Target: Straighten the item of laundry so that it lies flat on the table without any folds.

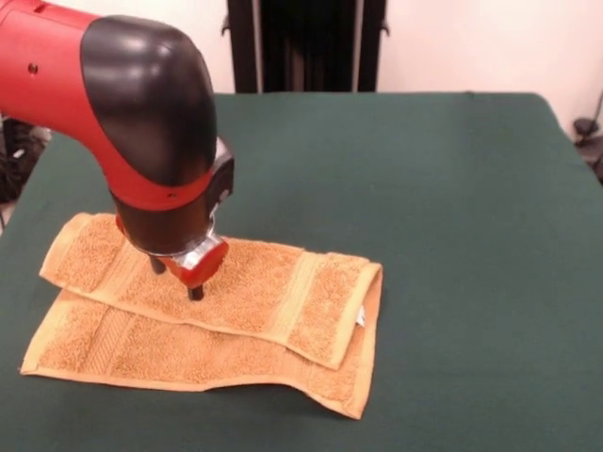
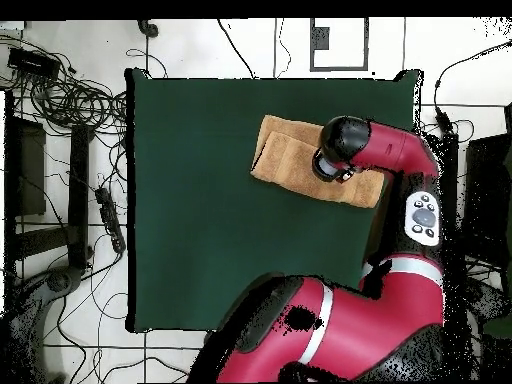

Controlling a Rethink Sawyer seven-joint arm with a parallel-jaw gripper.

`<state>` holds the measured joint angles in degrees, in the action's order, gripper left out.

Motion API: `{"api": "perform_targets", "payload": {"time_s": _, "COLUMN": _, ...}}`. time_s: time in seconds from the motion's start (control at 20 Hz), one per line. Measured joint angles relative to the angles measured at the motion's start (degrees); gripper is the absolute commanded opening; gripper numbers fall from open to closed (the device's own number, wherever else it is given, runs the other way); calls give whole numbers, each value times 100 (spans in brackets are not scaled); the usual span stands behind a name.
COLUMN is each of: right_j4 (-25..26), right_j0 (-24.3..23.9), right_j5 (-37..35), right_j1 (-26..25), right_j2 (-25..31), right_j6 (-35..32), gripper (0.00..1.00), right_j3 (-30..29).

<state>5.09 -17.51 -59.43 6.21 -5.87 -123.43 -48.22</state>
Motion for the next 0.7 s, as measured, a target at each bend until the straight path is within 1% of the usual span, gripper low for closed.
{"api": "perform_targets", "payload": {"time_s": 0.15, "right_j4": 7, "right_j0": 97, "right_j5": -169, "right_j1": -104, "right_j2": -66, "right_j6": 0, "gripper": 100, "right_j3": 248}}
{"api": "perform_targets", "payload": {"time_s": 0.3, "right_j4": 5, "right_j0": 198, "right_j5": -175, "right_j1": -107, "right_j2": -99, "right_j6": 0, "gripper": 100, "right_j3": 295}}
{"api": "perform_targets", "payload": {"time_s": 0.45, "right_j4": -25, "right_j0": 343, "right_j5": -166, "right_j1": -26, "right_j2": -114, "right_j6": -2, "gripper": 100, "right_j3": 221}}
{"api": "perform_targets", "payload": {"time_s": 0.7, "right_j4": -173, "right_j0": 692, "right_j5": -33, "right_j1": 338, "right_j2": -115, "right_j6": -4, "gripper": 100, "right_j3": -170}}
